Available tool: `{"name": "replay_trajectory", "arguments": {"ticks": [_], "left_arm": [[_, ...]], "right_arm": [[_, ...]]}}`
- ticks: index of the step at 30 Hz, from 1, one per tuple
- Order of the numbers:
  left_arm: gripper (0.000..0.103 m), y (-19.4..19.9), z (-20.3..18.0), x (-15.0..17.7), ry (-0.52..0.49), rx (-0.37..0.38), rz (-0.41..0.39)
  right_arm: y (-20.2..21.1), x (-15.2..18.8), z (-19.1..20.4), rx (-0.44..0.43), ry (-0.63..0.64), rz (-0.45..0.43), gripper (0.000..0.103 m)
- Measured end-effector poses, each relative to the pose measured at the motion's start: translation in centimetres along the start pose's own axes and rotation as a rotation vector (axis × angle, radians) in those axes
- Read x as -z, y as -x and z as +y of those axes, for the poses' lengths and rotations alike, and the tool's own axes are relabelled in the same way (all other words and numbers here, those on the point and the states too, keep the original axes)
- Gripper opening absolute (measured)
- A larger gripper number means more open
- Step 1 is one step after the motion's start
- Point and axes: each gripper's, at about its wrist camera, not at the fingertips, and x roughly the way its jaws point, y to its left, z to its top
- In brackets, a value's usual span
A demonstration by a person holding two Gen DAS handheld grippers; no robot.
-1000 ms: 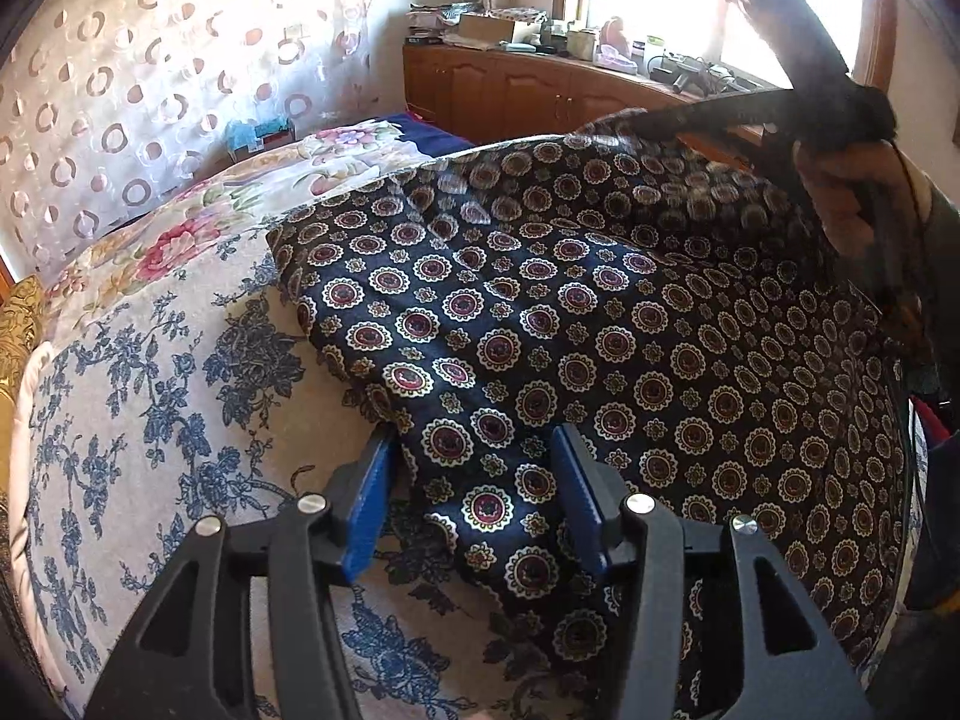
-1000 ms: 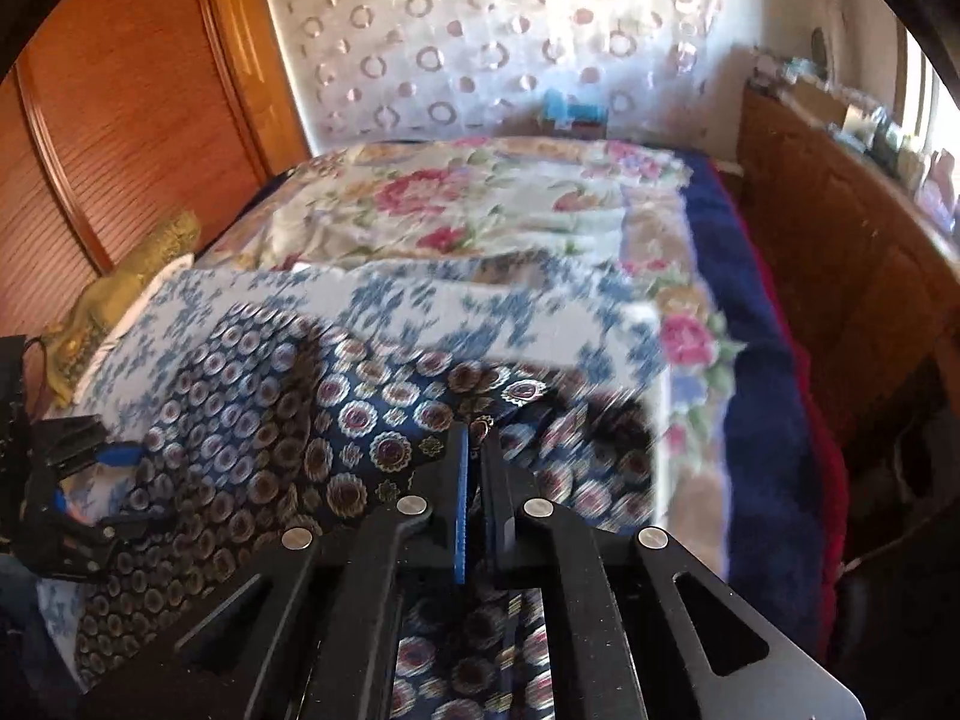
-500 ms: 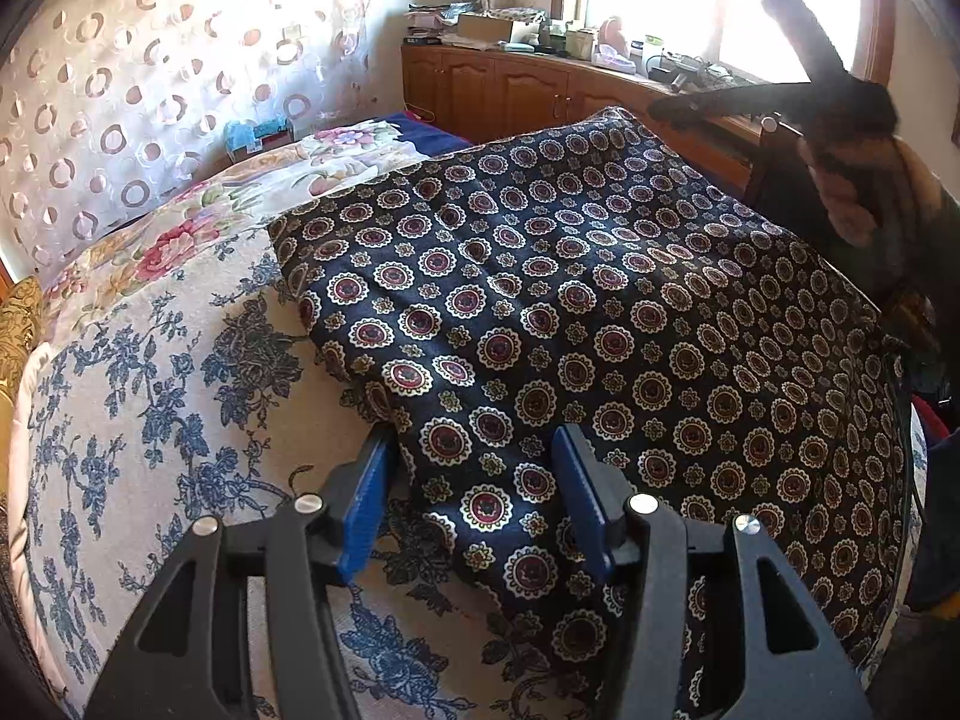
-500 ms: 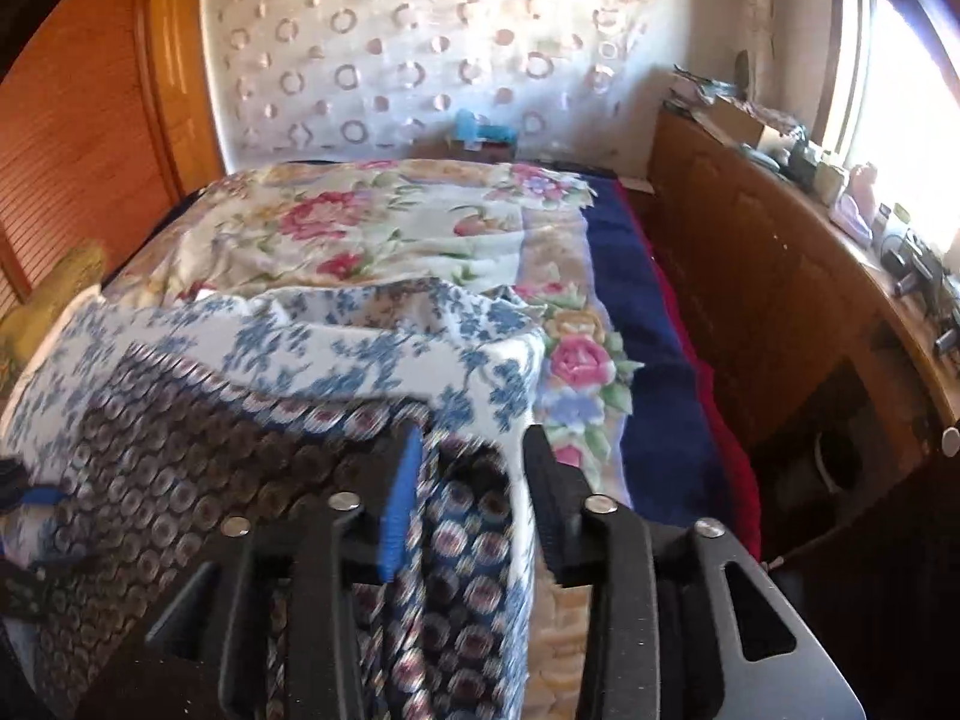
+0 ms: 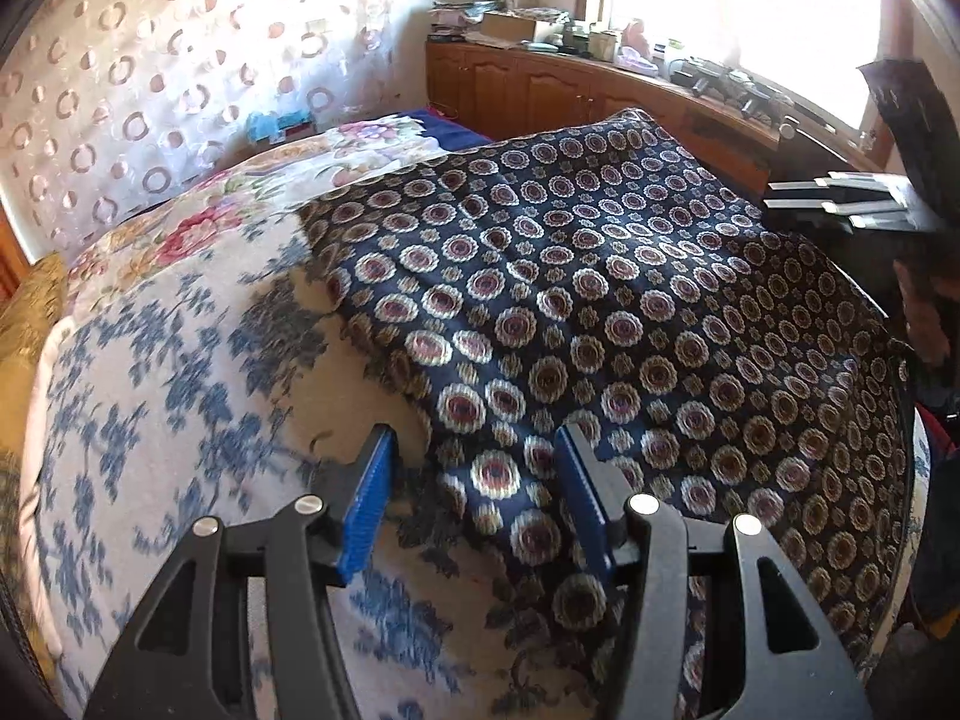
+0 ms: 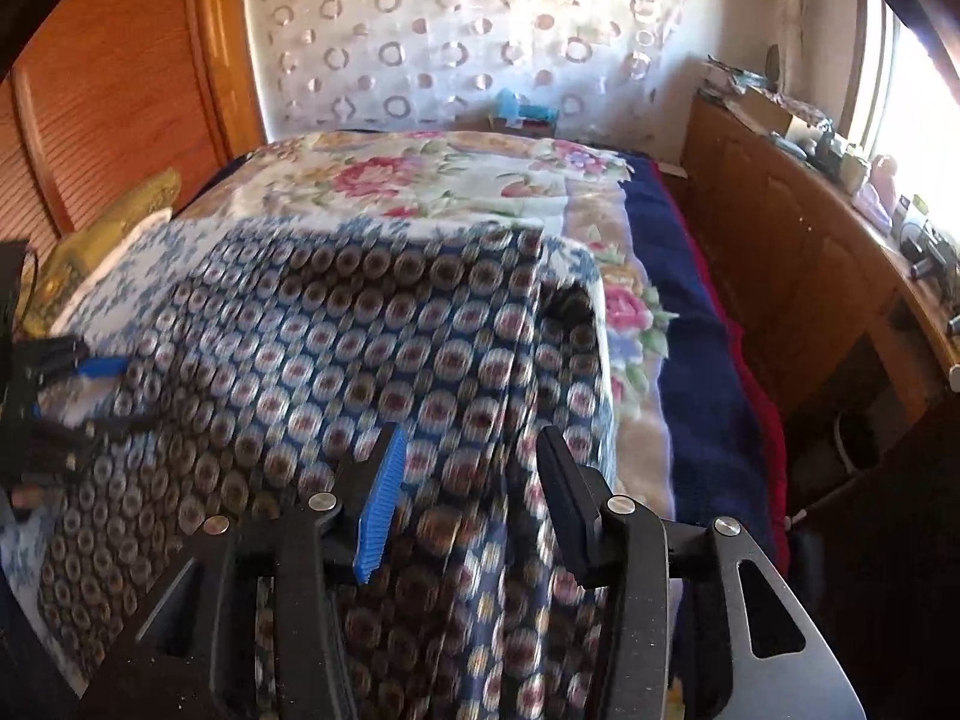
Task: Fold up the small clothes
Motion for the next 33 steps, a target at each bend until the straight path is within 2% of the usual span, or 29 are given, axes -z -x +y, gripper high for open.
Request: {"name": "replay_trajectory", "arguments": {"ticks": [12,13,14,16,18,20,24,26,27,28,29,30,31,33], "left_arm": [[0.054,4.1,-1.2,3.2,0.042,-0.018,-0.037],[0.054,4.5,-1.3,3.6,0.046,-0.021,-0.041],[0.054,4.8,-1.4,3.8,0.052,-0.018,-0.044],[0.054,5.2,-1.6,4.1,0.059,-0.015,-0.048],[0.054,5.8,-1.9,4.7,0.066,-0.02,-0.047],[0.054,6.3,-2.4,5.3,0.075,-0.019,-0.049],[0.054,7.1,-3.4,6.1,0.091,0.005,-0.053],[0.054,7.3,-3.7,6.5,0.097,0.013,-0.046],[0.054,7.4,-3.8,6.6,0.096,0.018,-0.042],[0.054,7.3,-3.9,6.8,0.091,0.023,-0.033],[0.054,7.4,-4.1,7.1,0.082,0.022,-0.028],[0.054,7.4,-4.2,7.3,0.076,0.022,-0.027],[0.054,7.4,-4.2,7.4,0.073,0.029,-0.024],[0.053,7.4,-4.4,7.8,0.073,0.065,-0.011]], "right_arm": [[1.7,5.5,0.7,0.015,0.024,0.034,0.044],[1.5,5.8,0.6,0.008,0.031,0.031,0.031],[1.3,6.1,0.5,0.005,0.03,0.034,0.025],[1.2,6.5,0.3,0.007,0.025,0.035,0.003],[2.3,6.7,0.4,0.089,0.033,-0.041,0.0],[3.2,6.7,-0.5,0.151,-0.014,-0.072,0.0],[4.4,7.2,-2.4,0.109,-0.103,-0.096,0.0],[5.5,7.9,-2.5,0.099,-0.12,-0.108,0.002],[6.0,8.2,-2.4,0.084,-0.117,-0.113,0.008],[6.4,8.5,-2.0,0.072,-0.11,-0.114,0.022],[6.9,8.9,-1.6,0.073,-0.096,-0.115,0.031],[7.2,9.2,-1.2,0.08,-0.084,-0.119,0.047],[7.4,9.5,-0.8,0.091,-0.076,-0.123,0.055],[7.9,10.2,-0.2,0.097,-0.072,-0.131,0.055]]}}
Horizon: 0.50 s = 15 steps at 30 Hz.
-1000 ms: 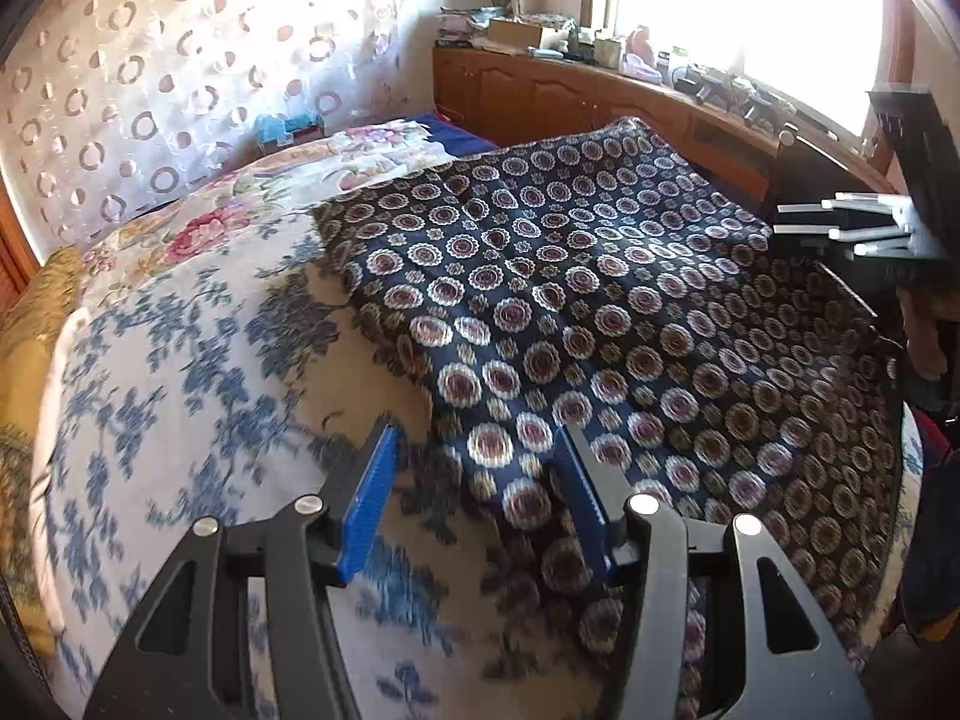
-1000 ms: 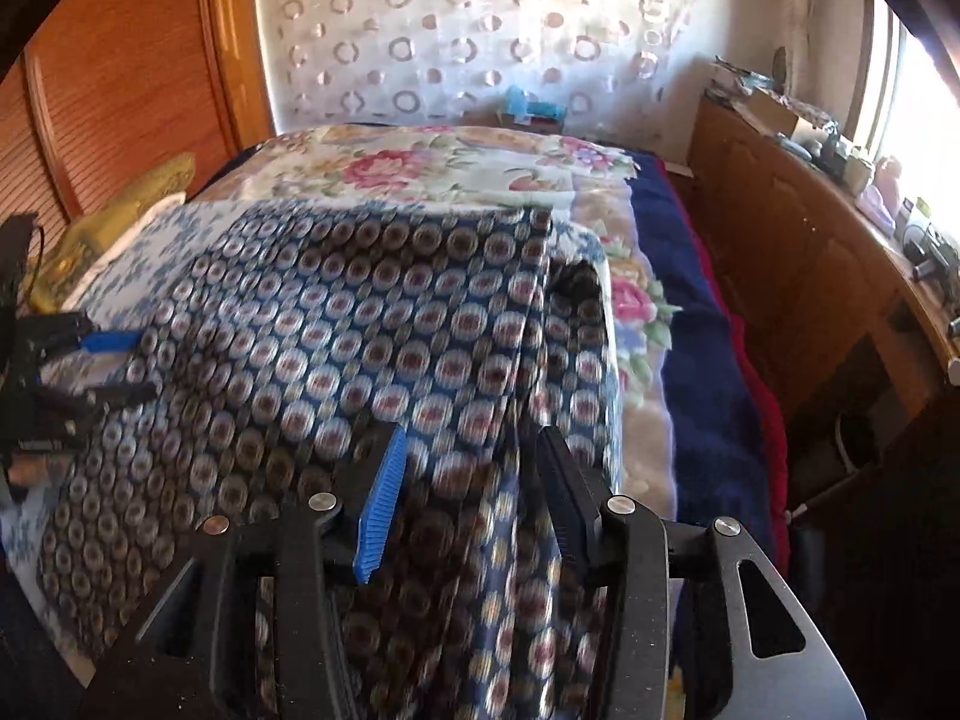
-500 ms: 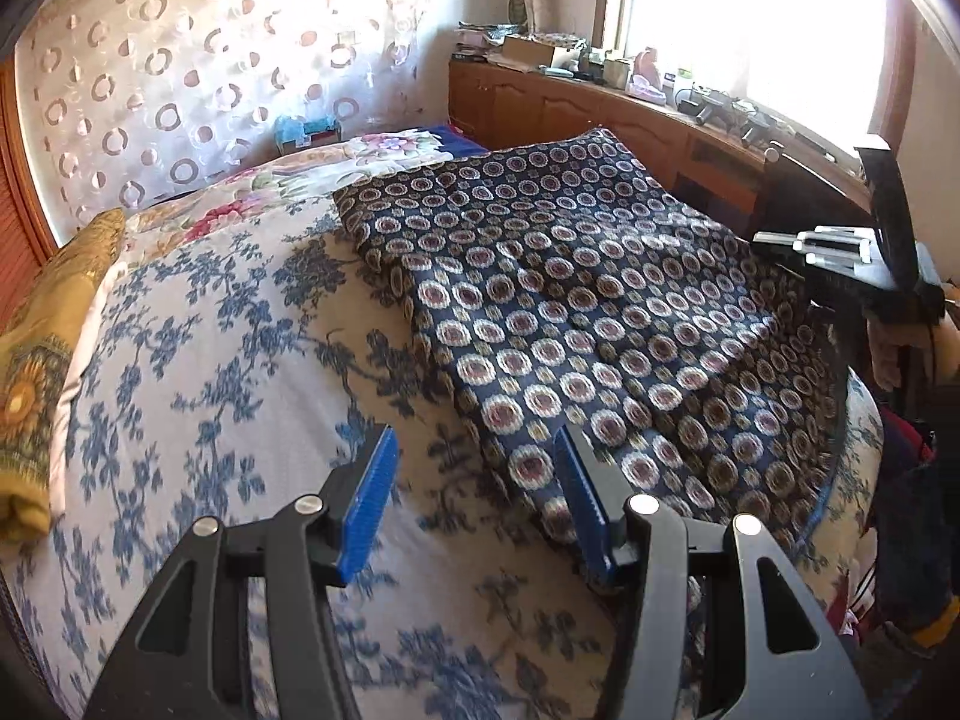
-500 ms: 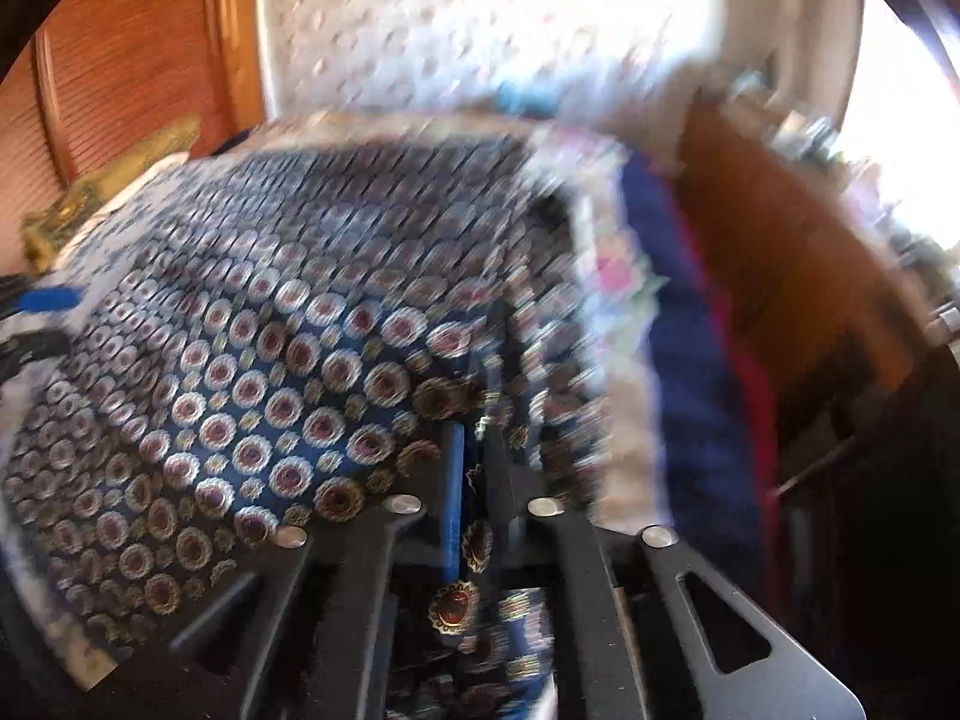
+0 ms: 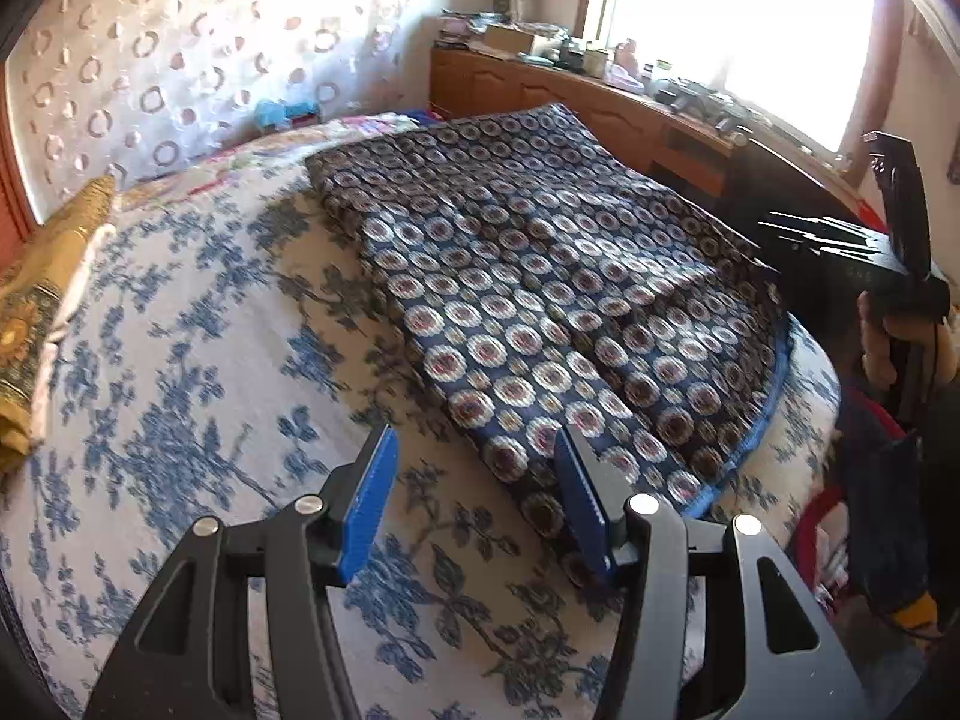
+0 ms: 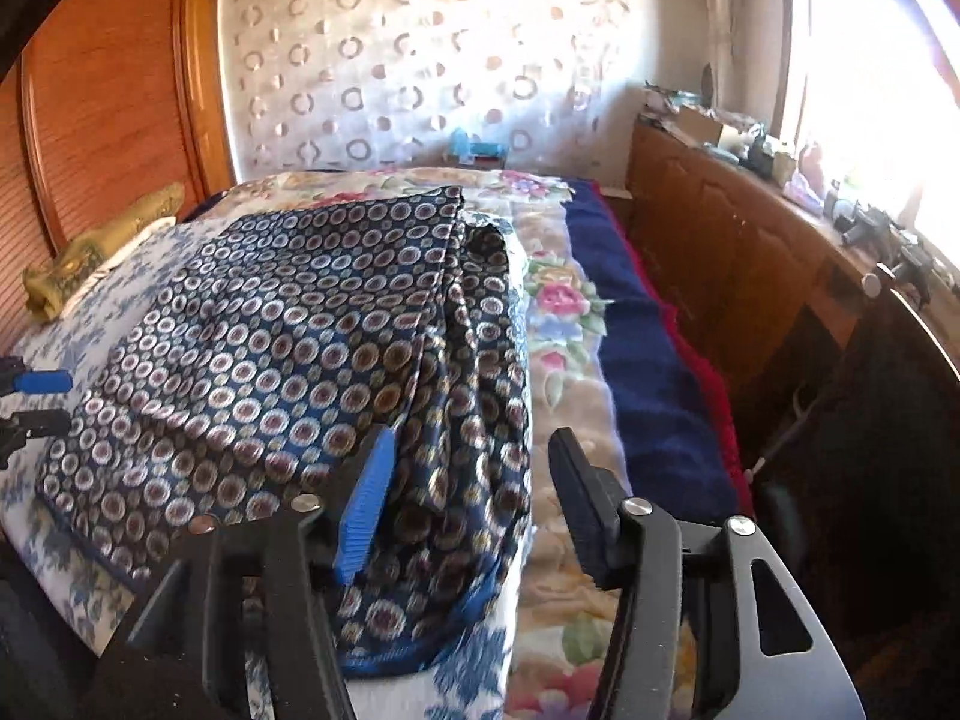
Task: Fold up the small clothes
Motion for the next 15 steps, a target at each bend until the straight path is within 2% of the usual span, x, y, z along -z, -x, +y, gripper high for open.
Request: {"name": "replay_trajectory", "arguments": {"ticks": [1,5,11,14,15], "left_arm": [[0.05,0.0,0.0,0.2,0.0,0.012,0.006],[0.048,0.3,0.2,1.1,0.021,0.069,0.027],[0.044,0.3,-0.5,2.5,0.03,0.147,0.058],[0.042,0.4,-0.7,2.6,0.026,0.165,0.055],[0.031,0.3,-0.6,2.6,0.036,0.189,0.059]], "right_arm": [[0.1,0.1,0.1,-0.008,-0.001,-0.001,0.055],[0.7,0.8,1.2,-0.05,-0.009,-0.004,0.056],[1.6,0.8,3.9,-0.11,0.026,-0.019,0.062],[2.0,1.0,5.3,-0.132,0.056,-0.021,0.068],[2.1,1.1,5.7,-0.141,0.062,-0.019,0.069]]}}
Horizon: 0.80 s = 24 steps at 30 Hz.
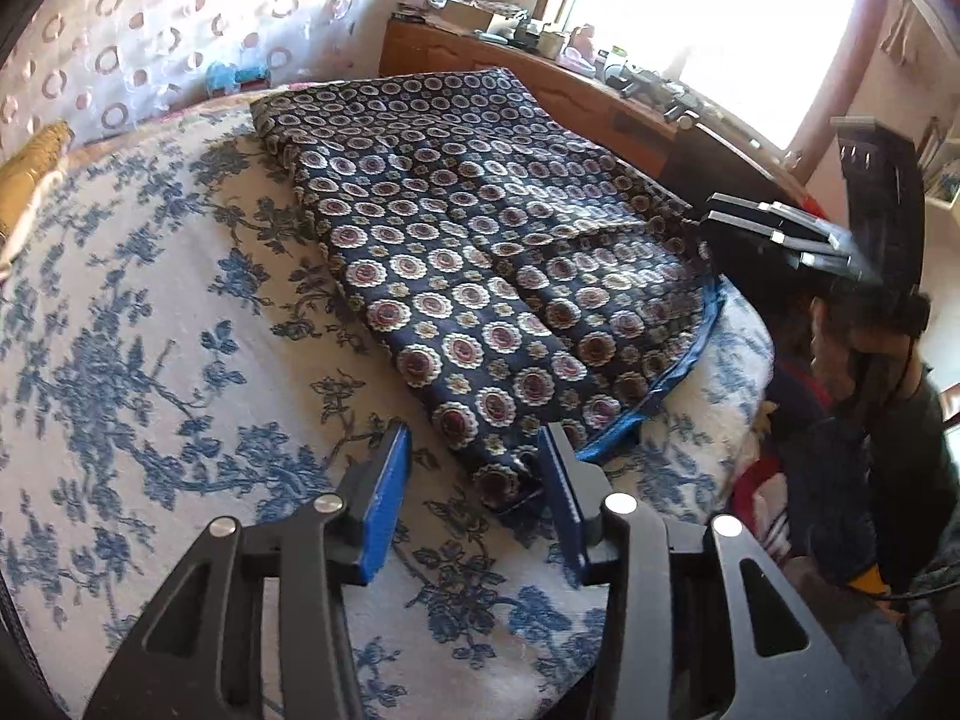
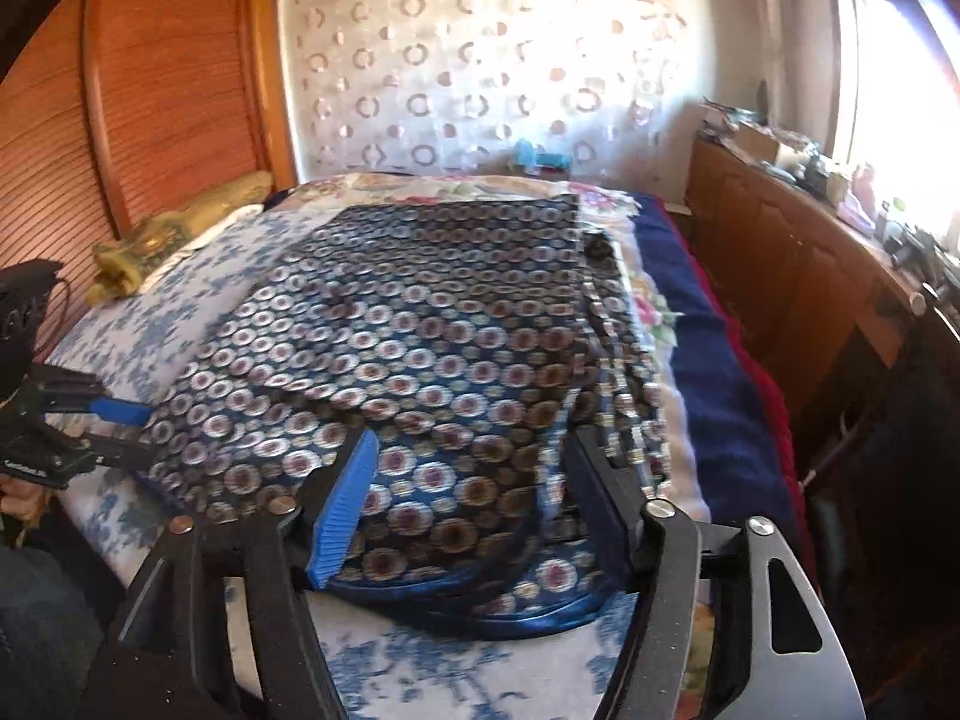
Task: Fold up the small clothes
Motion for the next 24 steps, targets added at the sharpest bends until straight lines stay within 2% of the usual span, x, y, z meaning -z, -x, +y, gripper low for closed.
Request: {"name": "replay_trajectory", "arguments": {"ticks": [2,3,5,12,15,24], "left_arm": [[0.018,-0.2,-0.1,0.0,0.008,0.045,0.006],[0.007,-0.2,-0.3,0.0,0.001,0.052,0.002],[0.002,0.1,-0.8,-0.1,-0.024,0.061,-0.018],[0.001,3.2,-3.1,-3.3,-0.069,0.041,-0.169],[0.001,3.9,-3.8,-5.0,-0.083,0.037,-0.208],[0.001,4.7,-4.0,-6.6,-0.093,-0.004,-0.267]], "right_arm": [[0.0,0.3,0.7,-0.011,0.008,0.008,0.069],[0.0,0.5,1.0,-0.015,0.012,0.012,0.069],[0.1,0.9,1.6,-0.029,0.022,0.022,0.069],[1.0,2.5,3.4,-0.08,0.074,0.049,0.069],[1.0,3.2,4.1,-0.084,0.098,0.058,0.069],[-0.6,3.8,4.1,-0.055,0.151,0.107,0.072]]}}
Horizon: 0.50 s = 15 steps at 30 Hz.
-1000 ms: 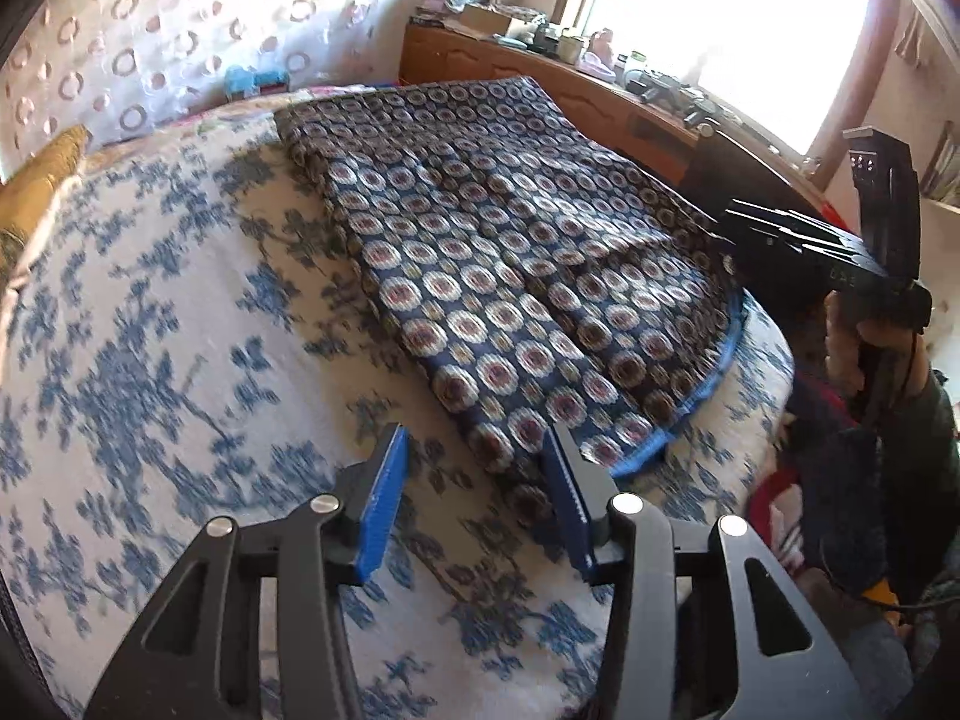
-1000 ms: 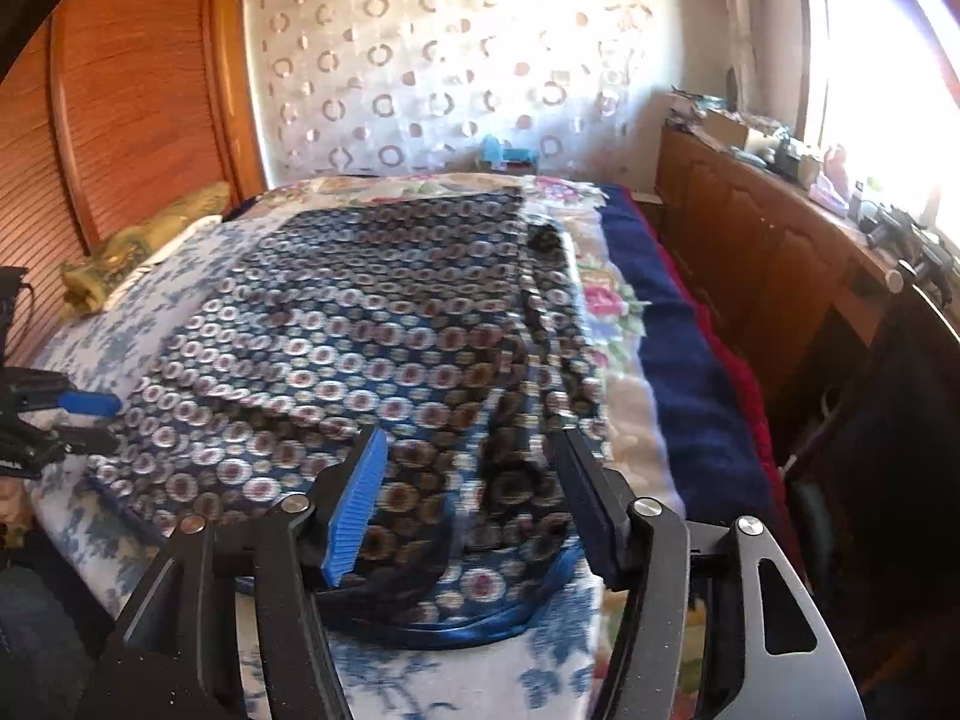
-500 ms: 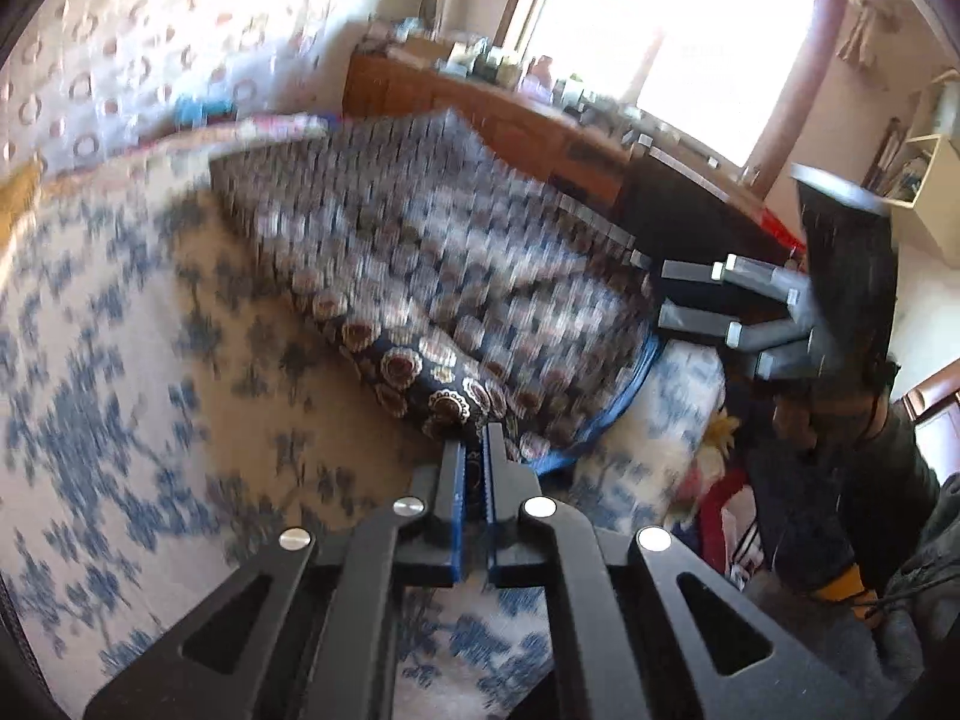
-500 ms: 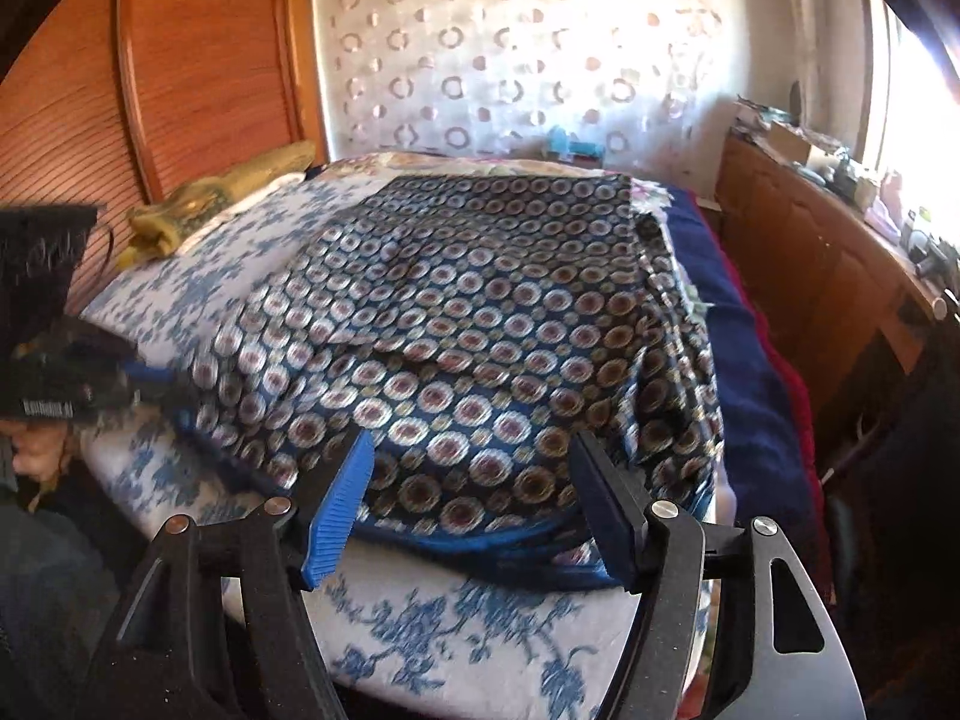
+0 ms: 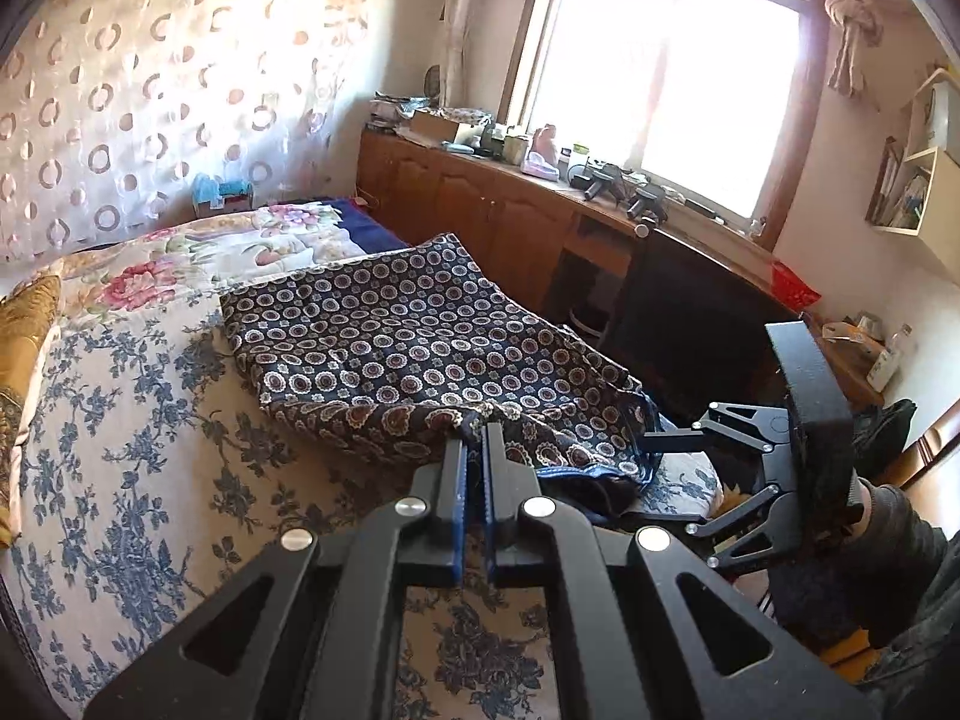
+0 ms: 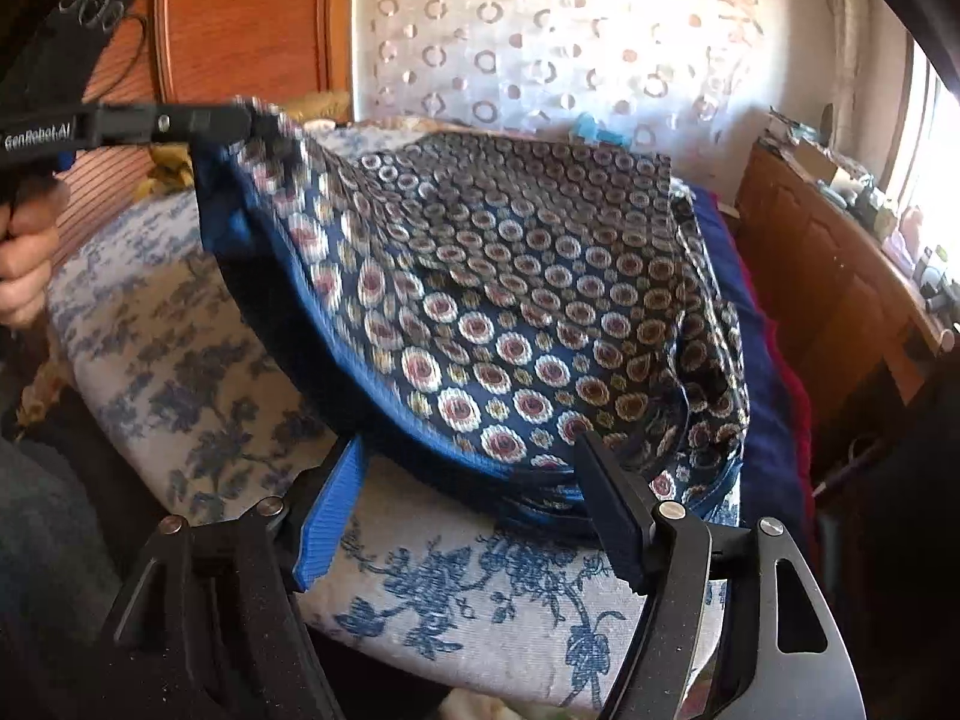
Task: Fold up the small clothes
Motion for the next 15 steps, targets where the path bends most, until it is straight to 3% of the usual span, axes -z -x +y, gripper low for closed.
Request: {"name": "replay_trajectory", "arguments": {"ticks": [14,15], "left_arm": [[0.001,0.1,0.9,-0.6,0.018,-0.033,-0.026],[0.001,0.1,0.9,-0.6,0.019,-0.036,-0.027]], "right_arm": [[-1.4,0.2,-0.7,0.051,0.041,0.035,0.072],[-1.5,0.0,-1.0,0.058,0.037,0.035,0.062]]}}
